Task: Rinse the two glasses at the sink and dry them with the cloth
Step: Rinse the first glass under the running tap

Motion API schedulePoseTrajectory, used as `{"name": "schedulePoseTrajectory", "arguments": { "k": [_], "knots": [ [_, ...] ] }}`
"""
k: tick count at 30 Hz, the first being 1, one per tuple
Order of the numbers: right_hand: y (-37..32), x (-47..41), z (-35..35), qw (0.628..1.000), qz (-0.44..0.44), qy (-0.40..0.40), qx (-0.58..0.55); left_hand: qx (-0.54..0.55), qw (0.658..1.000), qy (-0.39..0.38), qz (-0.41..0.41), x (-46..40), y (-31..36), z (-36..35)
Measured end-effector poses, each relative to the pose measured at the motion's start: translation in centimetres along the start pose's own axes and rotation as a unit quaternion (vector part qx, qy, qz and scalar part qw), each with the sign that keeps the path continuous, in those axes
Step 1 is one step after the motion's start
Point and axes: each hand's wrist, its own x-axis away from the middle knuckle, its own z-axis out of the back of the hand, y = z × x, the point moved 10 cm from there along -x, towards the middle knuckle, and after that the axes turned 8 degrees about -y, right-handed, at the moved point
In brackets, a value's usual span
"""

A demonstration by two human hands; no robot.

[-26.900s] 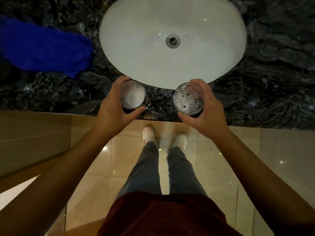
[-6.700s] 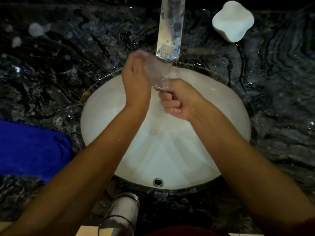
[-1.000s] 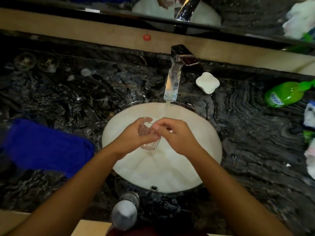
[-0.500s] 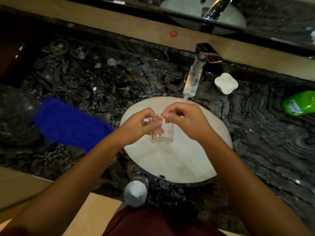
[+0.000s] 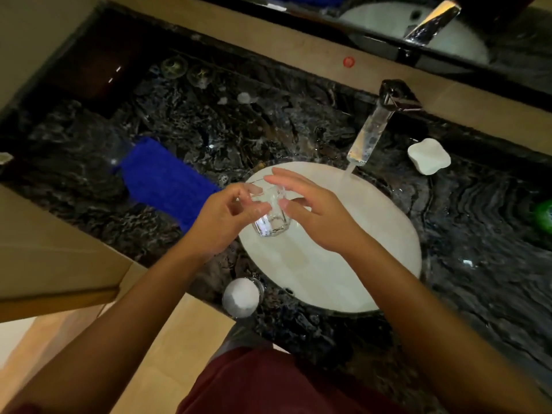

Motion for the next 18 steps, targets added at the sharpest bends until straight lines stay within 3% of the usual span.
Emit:
{"name": "schedulePoseTrajectory", "arguments": {
  "k": [5, 8, 14, 18],
  "knots": [
    [2.0, 1.9, -1.0, 0.995, -0.058, 0.027, -0.071, -0.104, 0.991, 0.069, -0.05, 2.8, -0.1, 3.2],
    [3.9, 3.8, -3.2, 0.994, -0.111, 0.007, 0.008, -0.177, 0.977, 0.109, -0.048, 4.8, -1.6, 5.9],
    [5.7, 5.7, -13.3, 0.966, -0.133, -0.138, 0.176, -0.234, 0.964, 0.122, -0.036, 8.5, -6.2, 10.0],
    [6.5, 6.0, -15.1, 0.959, -0.168, -0.106, 0.202, -0.254, 0.961, 0.104, -0.024, 10.2, -8.7, 11.0]
  ]
}}
